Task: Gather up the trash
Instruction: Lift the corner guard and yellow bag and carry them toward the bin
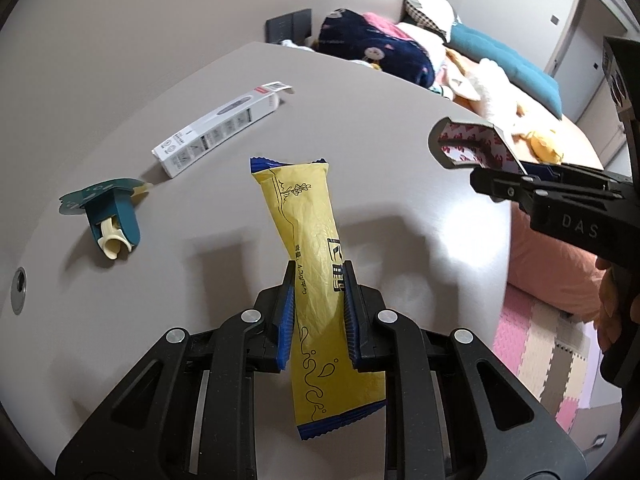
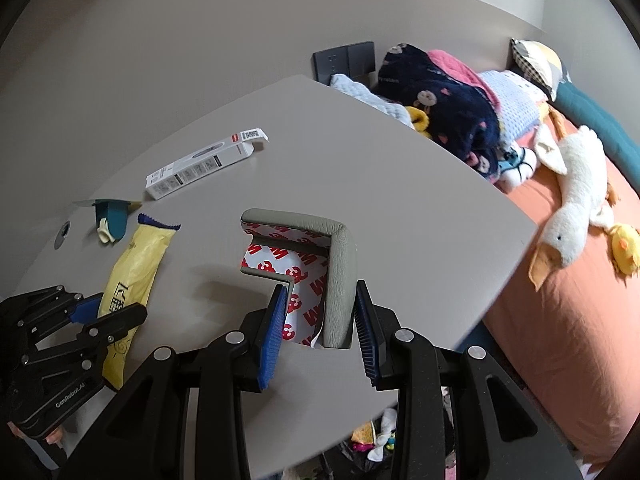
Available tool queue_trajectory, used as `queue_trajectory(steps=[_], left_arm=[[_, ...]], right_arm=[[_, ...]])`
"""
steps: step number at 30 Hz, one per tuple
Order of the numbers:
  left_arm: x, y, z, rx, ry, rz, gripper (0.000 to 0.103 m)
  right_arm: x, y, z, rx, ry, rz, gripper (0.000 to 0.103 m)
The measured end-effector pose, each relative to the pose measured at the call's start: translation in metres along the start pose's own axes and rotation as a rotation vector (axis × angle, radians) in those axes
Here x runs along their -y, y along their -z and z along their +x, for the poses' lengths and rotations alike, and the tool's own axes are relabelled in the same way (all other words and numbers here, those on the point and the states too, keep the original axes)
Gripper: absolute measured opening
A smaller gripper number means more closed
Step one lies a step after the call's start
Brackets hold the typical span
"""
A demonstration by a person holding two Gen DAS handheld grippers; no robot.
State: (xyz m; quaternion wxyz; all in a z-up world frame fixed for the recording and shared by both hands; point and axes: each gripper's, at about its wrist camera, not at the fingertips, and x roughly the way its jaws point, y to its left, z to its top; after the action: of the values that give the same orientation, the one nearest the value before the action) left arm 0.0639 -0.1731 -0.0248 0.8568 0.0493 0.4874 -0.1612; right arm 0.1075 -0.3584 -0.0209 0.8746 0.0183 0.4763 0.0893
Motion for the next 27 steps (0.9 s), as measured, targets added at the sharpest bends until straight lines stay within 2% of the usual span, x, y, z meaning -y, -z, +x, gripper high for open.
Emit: queue_trajectory(steps=[14,27], left_arm=[[0.05,0.016,-0.02,0.022,0.049,0.083,0.021],[0.097,0.032,-0.034,0.013,0.119,0.178,0.021]], right_arm=[[0.024,0.053,-0.059,0.017,-0.011,0.064,0.036],[0.054,0.101,-0.098,0.019,0.018,0.138,0.036]])
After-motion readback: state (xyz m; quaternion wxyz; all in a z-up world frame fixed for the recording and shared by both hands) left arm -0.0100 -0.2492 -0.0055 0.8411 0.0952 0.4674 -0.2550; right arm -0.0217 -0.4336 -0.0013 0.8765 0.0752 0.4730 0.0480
